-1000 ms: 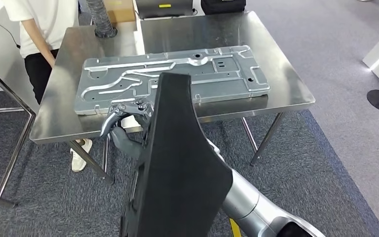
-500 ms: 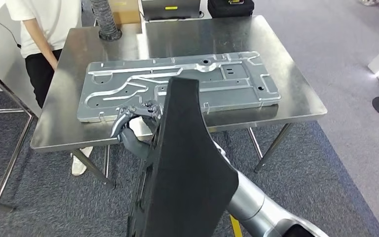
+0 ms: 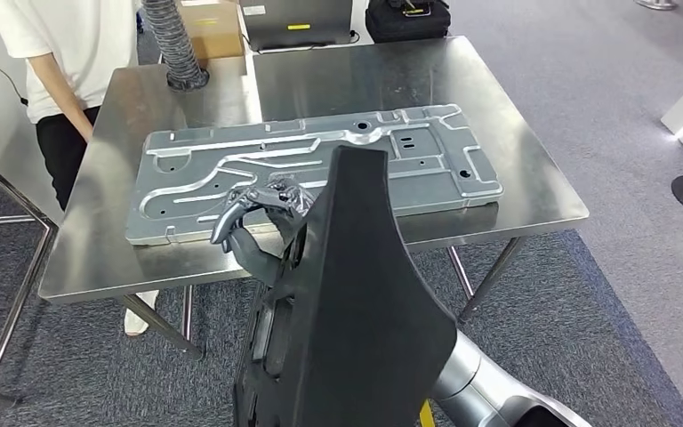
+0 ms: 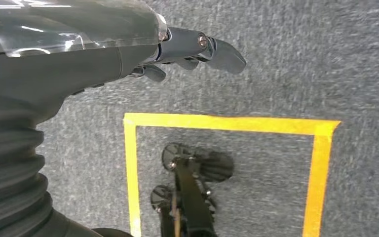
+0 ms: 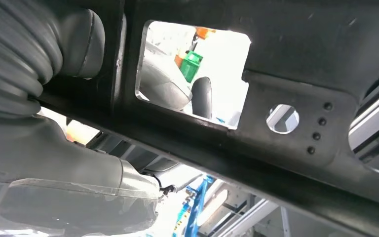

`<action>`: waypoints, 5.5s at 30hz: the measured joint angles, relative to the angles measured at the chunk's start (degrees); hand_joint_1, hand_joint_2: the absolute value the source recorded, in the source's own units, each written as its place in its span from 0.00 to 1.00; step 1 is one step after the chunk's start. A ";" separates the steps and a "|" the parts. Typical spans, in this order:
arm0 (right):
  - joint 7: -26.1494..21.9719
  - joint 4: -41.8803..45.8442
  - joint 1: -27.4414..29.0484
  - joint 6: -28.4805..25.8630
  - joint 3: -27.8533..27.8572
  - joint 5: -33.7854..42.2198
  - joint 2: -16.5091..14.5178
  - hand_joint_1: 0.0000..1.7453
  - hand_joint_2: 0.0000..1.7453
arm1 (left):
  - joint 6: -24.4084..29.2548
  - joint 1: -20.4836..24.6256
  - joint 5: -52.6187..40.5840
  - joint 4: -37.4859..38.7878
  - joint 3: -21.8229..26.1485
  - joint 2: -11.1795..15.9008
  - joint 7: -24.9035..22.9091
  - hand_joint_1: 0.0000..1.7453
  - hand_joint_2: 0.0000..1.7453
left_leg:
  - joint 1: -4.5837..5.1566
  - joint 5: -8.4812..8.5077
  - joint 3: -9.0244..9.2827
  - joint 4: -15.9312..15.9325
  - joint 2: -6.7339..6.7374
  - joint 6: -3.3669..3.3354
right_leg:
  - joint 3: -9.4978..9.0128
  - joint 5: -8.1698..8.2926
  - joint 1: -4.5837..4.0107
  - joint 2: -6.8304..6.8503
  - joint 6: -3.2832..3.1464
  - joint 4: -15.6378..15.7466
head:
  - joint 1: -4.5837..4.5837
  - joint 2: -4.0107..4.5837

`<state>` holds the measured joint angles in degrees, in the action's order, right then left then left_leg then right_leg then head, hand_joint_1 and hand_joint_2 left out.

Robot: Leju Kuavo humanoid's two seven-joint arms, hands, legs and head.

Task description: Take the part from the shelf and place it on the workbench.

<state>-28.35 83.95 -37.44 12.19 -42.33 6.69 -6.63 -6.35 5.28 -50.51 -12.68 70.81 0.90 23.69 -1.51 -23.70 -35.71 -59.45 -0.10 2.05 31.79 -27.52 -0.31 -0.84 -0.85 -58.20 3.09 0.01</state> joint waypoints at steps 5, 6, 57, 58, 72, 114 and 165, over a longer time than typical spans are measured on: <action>-0.88 0.20 -0.09 -0.43 0.97 0.07 0.25 1.00 1.00 | 0.08 0.02 -0.04 0.00 -0.18 0.13 0.03 0.00 1.00 | 0.06 -1.17 0.91 0.73 -0.11 -2.03 | 1.24 -1.89 0.20 0.13 1.44 -2.91 | 0.00 -0.01; -1.02 0.27 -0.10 -0.45 1.23 0.10 0.28 1.00 1.00 | 0.10 0.05 -0.05 0.00 -0.26 0.19 0.05 0.00 1.00 | 0.05 -1.38 1.16 0.77 -0.09 -2.30 | 2.94 -3.03 0.33 0.22 1.74 -5.99 | -0.01 -0.01; 20.22 -57.69 -26.25 -42.78 17.35 -65.14 7.97 1.00 1.00 | 2.08 -0.22 -0.64 0.00 -0.69 1.32 0.91 0.00 1.00 | 0.47 -6.32 -5.11 -12.63 -0.23 -0.60 | 3.07 3.43 -0.21 0.54 -1.07 0.69 | -0.01 -0.01; 20.80 -58.59 -26.25 -42.58 16.68 -66.29 7.97 1.00 1.00 | 2.12 -0.22 -0.64 0.00 -0.69 1.33 0.96 0.00 1.00 | 0.50 -3.81 -3.68 -8.79 -0.23 -0.83 | 2.82 3.17 -0.26 0.50 -0.99 0.57 | -0.01 -0.01; 19.33 -65.23 -23.21 -39.37 11.01 -72.69 7.44 0.75 0.75 | 3.39 -0.19 -0.33 0.00 0.16 1.21 4.69 0.00 1.00 | 0.23 -0.60 1.29 1.71 -0.23 -2.68 | 10.82 -2.29 1.19 0.55 2.69 -14.59 | -0.01 -0.01; 24.30 -66.94 -29.54 -30.62 20.59 -71.87 10.98 0.00 0.00 | 4.05 -0.02 -3.60 0.00 0.05 1.06 4.73 0.00 0.00 | 0.30 -7.38 -1.81 -8.22 -0.11 -0.44 | 3.74 4.01 0.71 0.71 -0.31 0.70 | -0.01 -0.01; 13.88 -68.35 -39.61 5.80 36.42 -63.08 9.47 0.00 0.00 | 3.31 0.40 -4.17 0.00 0.07 0.78 4.24 0.00 0.00 | 0.68 -0.64 1.02 1.13 -0.24 -3.19 | 8.59 -0.07 0.66 0.60 2.24 -10.67 | -0.01 -0.01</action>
<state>-14.48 15.60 -77.05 17.99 -5.91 -56.40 2.84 -3.04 5.68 -54.67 -12.68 70.88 1.67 27.93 -0.83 -24.33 -34.70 -58.32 -0.34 -1.14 40.38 -27.59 0.35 -0.24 1.38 -68.88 3.08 0.00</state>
